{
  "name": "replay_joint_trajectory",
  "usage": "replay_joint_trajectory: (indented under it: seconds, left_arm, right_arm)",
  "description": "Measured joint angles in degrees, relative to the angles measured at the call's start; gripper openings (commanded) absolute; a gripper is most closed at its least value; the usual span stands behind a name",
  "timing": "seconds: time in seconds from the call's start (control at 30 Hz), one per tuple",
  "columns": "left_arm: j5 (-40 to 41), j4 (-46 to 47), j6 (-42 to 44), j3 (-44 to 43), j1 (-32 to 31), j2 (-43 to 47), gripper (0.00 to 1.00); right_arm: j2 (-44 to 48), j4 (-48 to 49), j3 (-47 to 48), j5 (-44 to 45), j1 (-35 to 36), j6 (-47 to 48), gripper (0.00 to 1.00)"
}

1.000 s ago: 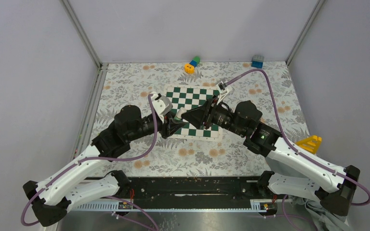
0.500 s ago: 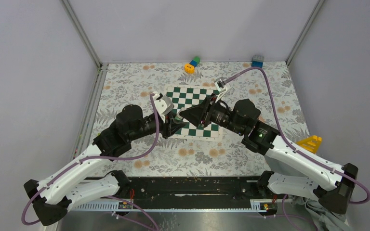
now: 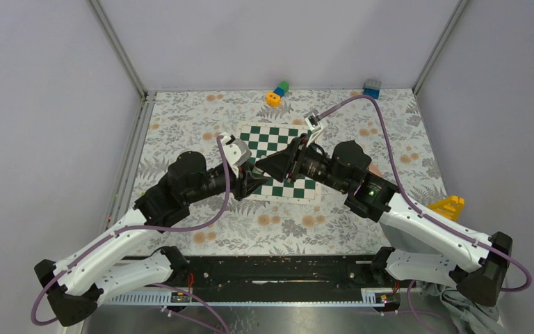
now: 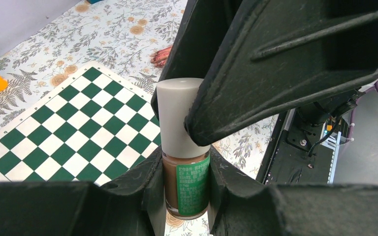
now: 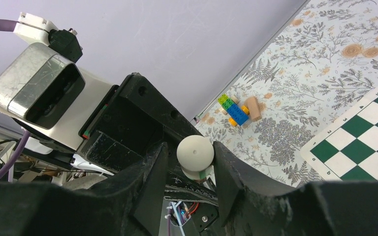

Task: Paint the nails
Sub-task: Unscrew the nail polish bottle.

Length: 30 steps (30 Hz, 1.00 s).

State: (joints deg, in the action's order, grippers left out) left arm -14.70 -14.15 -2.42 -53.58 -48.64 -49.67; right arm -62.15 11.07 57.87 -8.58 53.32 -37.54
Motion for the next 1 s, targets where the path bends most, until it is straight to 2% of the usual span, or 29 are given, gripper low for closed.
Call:
replay_joint_trajectory:
  seconds: [0.43, 0.5, 0.7, 0.83, 1.0]
  left_arm:
    - [0.0, 0.0, 0.0, 0.0, 0.0, 0.0, 0.00]
    - [0.0, 0.0, 0.0, 0.0, 0.0, 0.0, 0.00]
    - [-0.3, 0.0, 0.0, 0.0, 0.0, 0.1, 0.00]
    - [-1.4, 0.1, 0.0, 0.0, 0.0, 0.1, 0.00]
    - [-7.9, 2.1, -0.5, 0.0, 0.4, 0.7, 0.00]
  right_arm:
    - [-1.1, 0.0, 0.5, -0.5, 0.2, 0.0, 0.45]
    - [-1.4, 0.1, 0.5, -0.6, 0.3, 0.0, 0.38]
    - [-1.6, 0.0, 0.5, -0.3, 0.3, 0.3, 0.10]
    - [-1.4, 0.0, 0.5, -0.6, 0.3, 1.4, 0.00]
    - [0.8, -0.3, 0.5, -3.3, 0.6, 4.3, 0.00]
